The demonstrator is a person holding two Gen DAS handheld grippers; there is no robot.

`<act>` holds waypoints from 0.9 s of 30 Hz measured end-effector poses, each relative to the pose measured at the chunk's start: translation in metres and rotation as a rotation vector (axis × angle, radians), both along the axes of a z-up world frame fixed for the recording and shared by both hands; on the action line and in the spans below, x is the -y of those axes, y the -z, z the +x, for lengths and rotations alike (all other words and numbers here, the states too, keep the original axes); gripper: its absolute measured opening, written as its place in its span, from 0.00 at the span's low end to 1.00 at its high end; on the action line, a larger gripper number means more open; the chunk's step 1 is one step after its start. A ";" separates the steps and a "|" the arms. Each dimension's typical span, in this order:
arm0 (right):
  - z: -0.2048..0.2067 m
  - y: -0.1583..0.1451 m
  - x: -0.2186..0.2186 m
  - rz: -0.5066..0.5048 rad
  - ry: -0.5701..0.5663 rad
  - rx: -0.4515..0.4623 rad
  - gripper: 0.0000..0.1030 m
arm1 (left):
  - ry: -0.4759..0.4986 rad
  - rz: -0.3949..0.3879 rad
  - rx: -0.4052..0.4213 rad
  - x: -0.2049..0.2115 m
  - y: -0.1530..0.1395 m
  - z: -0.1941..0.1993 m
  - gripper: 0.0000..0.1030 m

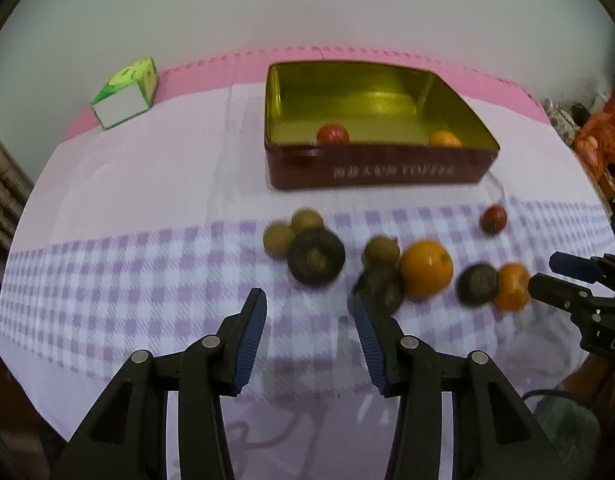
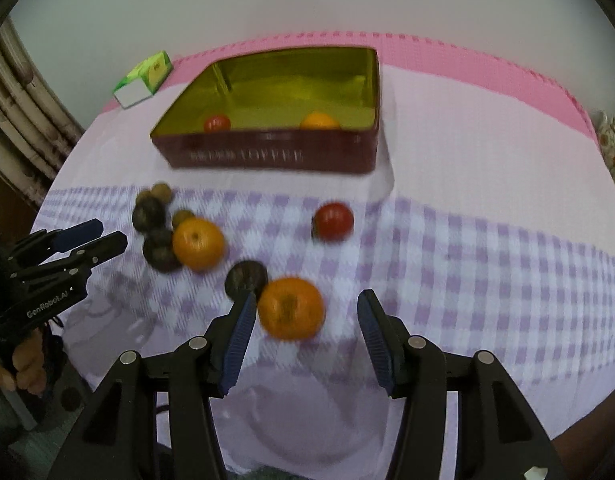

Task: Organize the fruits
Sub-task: 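Move both tools back toward the remaining fruits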

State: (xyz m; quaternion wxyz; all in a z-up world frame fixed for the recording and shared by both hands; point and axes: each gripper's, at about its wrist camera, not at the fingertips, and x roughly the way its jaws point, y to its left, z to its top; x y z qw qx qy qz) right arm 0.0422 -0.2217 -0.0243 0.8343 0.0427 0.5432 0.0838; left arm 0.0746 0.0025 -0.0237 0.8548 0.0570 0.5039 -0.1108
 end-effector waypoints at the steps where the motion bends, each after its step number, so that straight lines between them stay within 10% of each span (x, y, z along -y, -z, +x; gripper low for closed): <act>1: -0.002 0.002 -0.001 0.001 -0.001 -0.004 0.49 | 0.003 0.002 -0.003 0.001 0.002 -0.003 0.46; 27: 0.013 0.030 -0.022 -0.048 -0.047 -0.037 0.39 | 0.008 0.009 -0.046 0.011 0.023 -0.002 0.46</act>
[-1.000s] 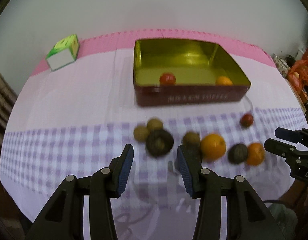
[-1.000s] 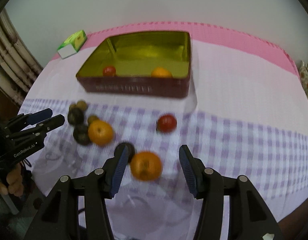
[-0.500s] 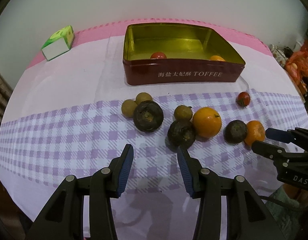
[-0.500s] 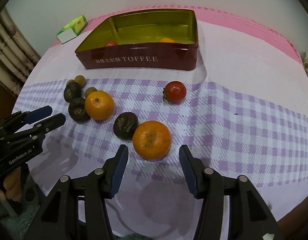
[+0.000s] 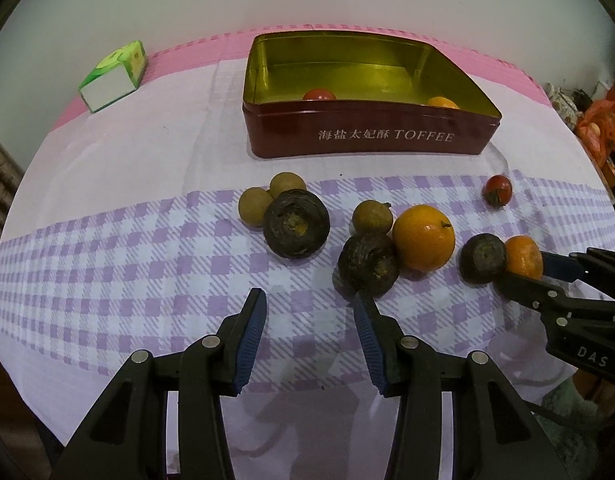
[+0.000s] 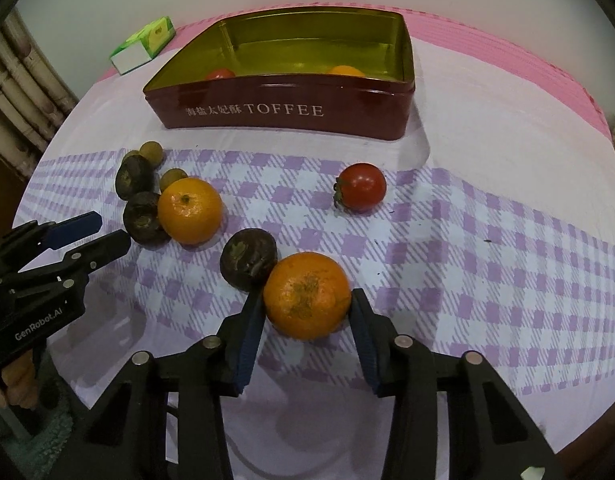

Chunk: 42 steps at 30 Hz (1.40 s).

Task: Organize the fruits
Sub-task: 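Move both tools back toward the remaining fruits, then grasp the large tangerine with the right tool while the left tool grasps a dark fruit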

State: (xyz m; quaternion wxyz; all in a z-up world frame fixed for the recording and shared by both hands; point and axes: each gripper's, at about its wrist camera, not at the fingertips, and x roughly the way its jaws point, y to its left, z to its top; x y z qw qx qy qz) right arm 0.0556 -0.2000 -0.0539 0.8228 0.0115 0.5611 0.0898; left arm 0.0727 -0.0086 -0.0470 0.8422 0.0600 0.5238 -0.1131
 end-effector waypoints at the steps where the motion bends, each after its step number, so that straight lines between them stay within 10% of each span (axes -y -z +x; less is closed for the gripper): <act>1: 0.000 0.000 0.000 -0.003 -0.003 0.002 0.39 | 0.000 -0.001 -0.001 0.000 0.000 0.000 0.45; 42: 0.003 -0.002 0.028 0.008 0.093 0.009 0.37 | 0.065 -0.032 -0.004 0.031 0.015 0.022 0.45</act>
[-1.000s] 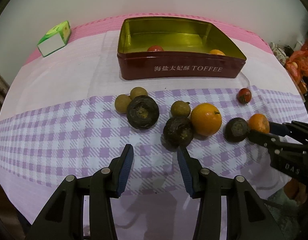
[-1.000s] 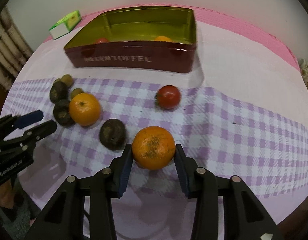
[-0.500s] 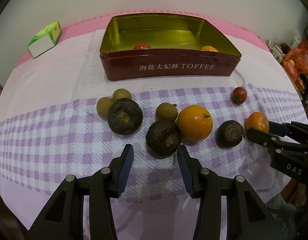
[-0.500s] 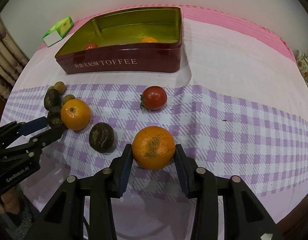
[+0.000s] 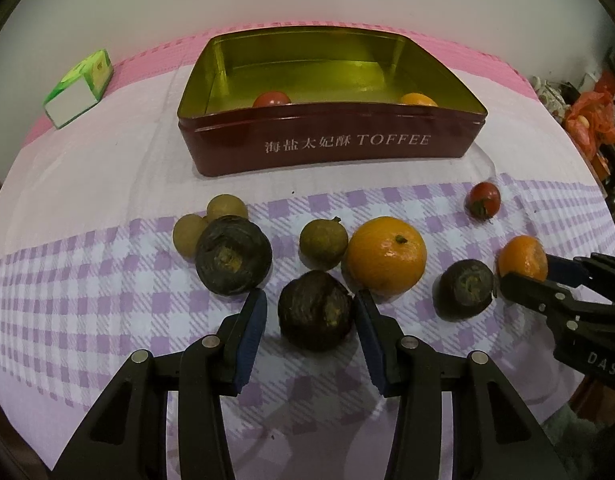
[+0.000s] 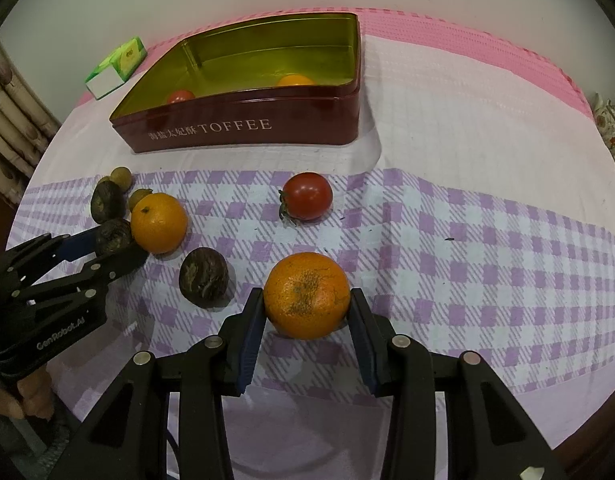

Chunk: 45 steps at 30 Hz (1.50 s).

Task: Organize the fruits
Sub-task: 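Grasp the large tangerine with the right tool while the left tool grasps a dark fruit, then carry the tangerine and dark fruit over the TOFFEE tin with both tools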

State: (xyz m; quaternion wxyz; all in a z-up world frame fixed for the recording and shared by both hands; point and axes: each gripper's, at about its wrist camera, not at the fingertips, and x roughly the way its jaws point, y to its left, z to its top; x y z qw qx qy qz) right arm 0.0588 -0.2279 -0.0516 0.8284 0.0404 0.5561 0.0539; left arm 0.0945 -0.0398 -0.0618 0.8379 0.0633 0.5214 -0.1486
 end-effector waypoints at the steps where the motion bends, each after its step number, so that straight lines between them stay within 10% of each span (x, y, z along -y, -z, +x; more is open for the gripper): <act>1: 0.000 0.000 -0.001 0.000 -0.001 0.000 0.37 | 0.001 0.004 0.003 0.001 0.000 0.000 0.45; 45: 0.011 -0.023 0.004 -0.004 0.003 0.051 0.37 | 0.017 0.021 0.073 -0.001 -0.025 -0.007 0.34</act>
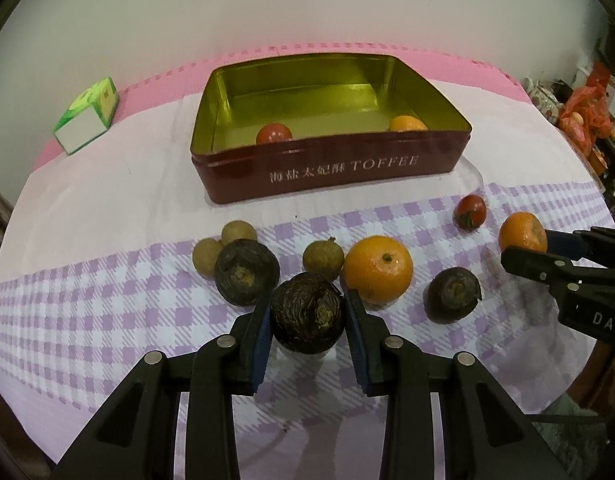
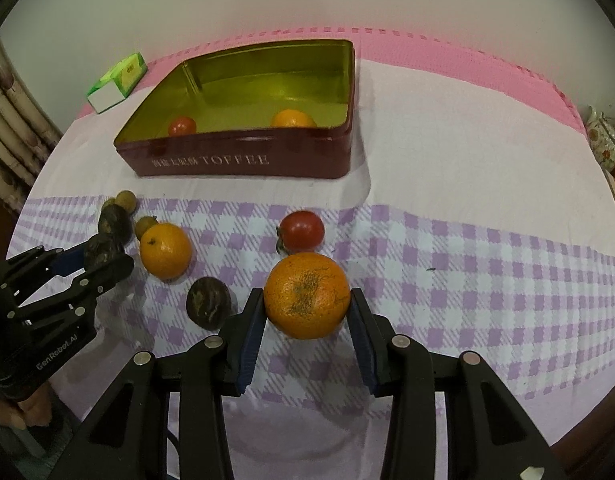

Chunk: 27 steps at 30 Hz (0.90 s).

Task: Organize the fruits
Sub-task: 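Carry the tangerine and dark fruit over the TOFFEE tin with both tools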

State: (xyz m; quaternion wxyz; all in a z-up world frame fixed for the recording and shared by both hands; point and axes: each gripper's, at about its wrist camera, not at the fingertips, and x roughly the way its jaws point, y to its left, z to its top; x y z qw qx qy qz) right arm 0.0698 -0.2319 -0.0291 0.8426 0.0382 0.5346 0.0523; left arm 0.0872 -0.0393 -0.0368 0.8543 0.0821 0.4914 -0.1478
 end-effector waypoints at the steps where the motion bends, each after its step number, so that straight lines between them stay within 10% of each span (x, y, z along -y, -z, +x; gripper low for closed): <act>1: 0.001 -0.002 0.000 0.002 -0.002 0.004 0.37 | 0.001 -0.003 0.003 -0.001 -0.001 0.000 0.34; 27: 0.074 -0.038 -0.020 0.037 -0.059 0.107 0.37 | -0.049 -0.093 0.108 -0.013 -0.054 0.071 0.34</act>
